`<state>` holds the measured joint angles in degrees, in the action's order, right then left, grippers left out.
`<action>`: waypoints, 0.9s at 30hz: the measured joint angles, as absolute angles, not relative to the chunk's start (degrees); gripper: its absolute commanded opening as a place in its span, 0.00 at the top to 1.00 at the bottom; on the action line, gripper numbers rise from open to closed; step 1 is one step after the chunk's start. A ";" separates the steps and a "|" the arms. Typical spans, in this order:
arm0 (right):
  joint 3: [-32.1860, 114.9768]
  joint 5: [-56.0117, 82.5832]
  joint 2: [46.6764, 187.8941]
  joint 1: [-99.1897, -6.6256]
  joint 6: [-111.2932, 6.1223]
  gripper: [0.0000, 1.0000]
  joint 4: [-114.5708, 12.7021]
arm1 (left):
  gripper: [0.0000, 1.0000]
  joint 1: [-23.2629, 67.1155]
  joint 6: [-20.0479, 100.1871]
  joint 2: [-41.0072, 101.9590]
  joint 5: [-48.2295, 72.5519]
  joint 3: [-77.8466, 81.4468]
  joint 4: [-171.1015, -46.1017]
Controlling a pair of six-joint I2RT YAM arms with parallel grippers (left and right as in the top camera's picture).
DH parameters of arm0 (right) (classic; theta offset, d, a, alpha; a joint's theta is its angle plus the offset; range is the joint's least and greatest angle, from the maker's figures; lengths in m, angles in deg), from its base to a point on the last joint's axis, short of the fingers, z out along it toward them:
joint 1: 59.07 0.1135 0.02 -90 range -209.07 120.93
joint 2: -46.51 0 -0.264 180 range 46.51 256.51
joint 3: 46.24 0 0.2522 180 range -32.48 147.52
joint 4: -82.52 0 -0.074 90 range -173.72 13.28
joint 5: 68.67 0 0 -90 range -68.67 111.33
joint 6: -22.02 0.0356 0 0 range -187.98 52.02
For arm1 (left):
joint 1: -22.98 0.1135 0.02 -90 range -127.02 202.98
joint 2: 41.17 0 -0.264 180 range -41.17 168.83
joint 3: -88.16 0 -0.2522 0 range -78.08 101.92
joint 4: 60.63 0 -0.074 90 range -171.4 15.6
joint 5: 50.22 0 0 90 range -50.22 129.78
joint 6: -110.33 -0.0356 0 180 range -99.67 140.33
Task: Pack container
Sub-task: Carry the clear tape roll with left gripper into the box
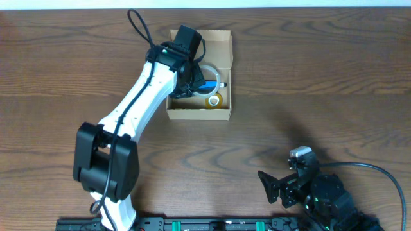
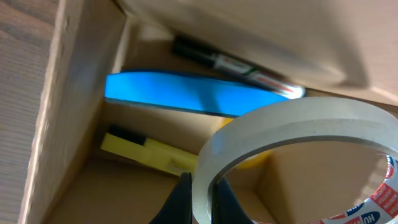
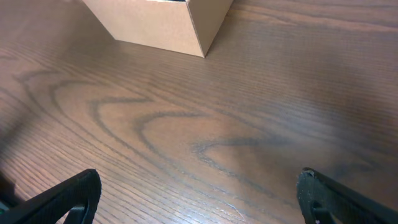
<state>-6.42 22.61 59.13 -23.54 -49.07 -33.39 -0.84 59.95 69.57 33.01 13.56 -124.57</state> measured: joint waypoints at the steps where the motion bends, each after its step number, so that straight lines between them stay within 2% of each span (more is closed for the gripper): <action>1: -6.42 22.63 59.13 -23.54 -49.04 0.01 -33.39 | 0.95 -0.84 59.58 70.18 33.43 13.56 -124.63; 6: -6.42 22.61 59.13 -23.54 -49.07 0.01 -33.39 | 0.95 -0.84 58.83 72.47 35.37 13.56 -124.72; 7: -6.42 22.63 59.13 -23.54 -49.07 0.01 -33.39 | 0.92 -0.84 58.83 72.85 35.70 13.56 -124.72; 8: -6.42 22.63 59.13 -23.54 -49.07 0.01 -33.39 | 0.86 -0.84 58.77 73.11 35.94 13.56 -124.72; 10: -6.42 22.63 59.13 -23.54 -49.07 0.01 -33.39 | 0.66 -0.86 58.18 73.59 36.42 13.56 -124.74; 11: -6.42 22.61 59.13 -23.54 -49.07 0.01 -33.39 | 0.62 -0.86 57.96 73.79 36.82 13.56 -124.74; 13: -6.42 22.61 59.13 -23.54 -49.07 0.01 -33.39 | 0.58 -0.84 57.87 73.96 37.23 13.56 -124.74; 18: -6.42 22.61 59.13 -23.54 -49.07 0.01 -33.39 | 0.40 -0.86 57.72 74.00 37.82 13.56 -124.74; 27: -6.42 22.63 59.13 -23.54 -49.07 0.01 -32.96 | 0.25 -0.86 57.76 74.00 38.54 13.56 -124.96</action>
<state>-6.42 22.63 59.13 -23.54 -49.07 -32.96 -0.86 57.76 74.00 38.54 13.56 -124.96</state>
